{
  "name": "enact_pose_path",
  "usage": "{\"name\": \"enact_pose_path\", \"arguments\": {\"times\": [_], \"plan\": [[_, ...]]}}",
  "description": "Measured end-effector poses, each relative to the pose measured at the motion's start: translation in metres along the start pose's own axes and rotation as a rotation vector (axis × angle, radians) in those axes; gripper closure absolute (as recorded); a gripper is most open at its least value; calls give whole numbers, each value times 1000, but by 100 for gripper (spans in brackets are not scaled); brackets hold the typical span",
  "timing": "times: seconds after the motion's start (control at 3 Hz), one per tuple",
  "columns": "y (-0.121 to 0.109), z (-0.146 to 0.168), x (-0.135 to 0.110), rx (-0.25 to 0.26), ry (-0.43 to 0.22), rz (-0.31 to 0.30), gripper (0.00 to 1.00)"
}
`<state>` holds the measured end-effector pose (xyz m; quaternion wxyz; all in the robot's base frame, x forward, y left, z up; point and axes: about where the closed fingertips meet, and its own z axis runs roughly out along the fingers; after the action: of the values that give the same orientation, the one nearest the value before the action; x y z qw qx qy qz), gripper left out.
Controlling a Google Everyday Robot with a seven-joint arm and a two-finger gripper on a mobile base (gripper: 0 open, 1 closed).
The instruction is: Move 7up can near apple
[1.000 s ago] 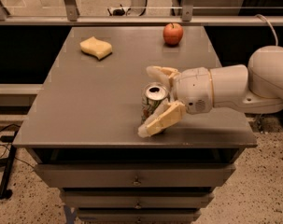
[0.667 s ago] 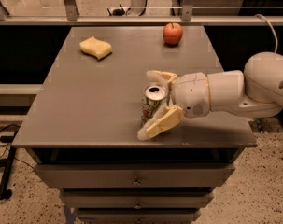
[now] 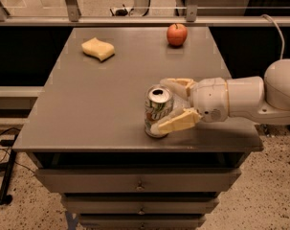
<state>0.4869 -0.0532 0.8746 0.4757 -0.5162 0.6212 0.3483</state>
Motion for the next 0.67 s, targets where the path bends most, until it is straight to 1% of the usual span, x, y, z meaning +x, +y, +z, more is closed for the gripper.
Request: {"name": "enact_pose_path", "arguments": {"times": [0.33,0.67], "plan": [[-7,-12,-2,21,-13,27,52],[-1,-10,-2,27,-38,67,83]]}}
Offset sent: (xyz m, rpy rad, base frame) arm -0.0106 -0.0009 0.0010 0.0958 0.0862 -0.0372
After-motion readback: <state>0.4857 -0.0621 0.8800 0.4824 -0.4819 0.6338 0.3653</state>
